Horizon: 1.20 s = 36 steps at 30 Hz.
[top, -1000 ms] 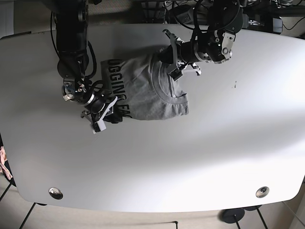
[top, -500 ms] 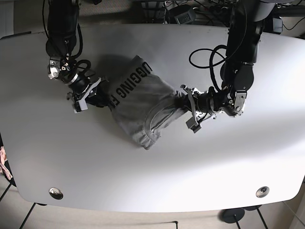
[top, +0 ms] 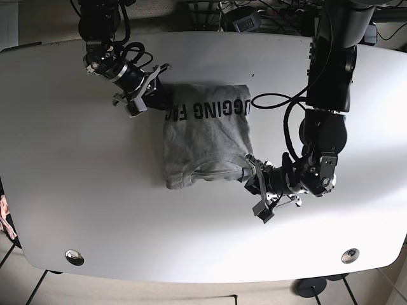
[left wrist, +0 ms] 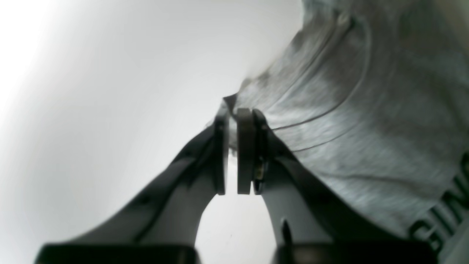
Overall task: Fold the T-shirt properly
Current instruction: 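Release the grey shirt at the table edge and lift the left gripper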
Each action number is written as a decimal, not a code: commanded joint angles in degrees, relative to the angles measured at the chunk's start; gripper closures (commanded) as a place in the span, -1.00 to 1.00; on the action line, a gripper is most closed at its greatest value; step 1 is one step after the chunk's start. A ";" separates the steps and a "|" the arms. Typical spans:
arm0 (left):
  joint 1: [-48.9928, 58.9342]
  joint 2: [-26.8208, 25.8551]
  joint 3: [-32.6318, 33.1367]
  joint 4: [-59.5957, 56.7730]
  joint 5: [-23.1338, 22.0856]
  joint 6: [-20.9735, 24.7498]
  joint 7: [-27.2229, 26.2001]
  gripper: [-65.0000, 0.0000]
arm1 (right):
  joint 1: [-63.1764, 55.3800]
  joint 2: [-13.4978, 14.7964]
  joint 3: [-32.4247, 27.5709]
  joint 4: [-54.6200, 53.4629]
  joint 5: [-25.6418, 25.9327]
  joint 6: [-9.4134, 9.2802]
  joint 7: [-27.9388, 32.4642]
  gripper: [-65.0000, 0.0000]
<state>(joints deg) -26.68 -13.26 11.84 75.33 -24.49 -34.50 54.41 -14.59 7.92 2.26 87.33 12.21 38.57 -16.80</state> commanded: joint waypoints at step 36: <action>37.18 -8.59 -23.57 5.15 25.59 1.84 -23.69 -0.11 | 5.58 0.12 13.34 5.11 1.81 0.95 -10.59 0.80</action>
<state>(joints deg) 9.85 -21.26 -12.29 81.06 -4.95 -33.61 24.51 -9.63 7.44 15.33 91.05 13.08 39.05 -28.77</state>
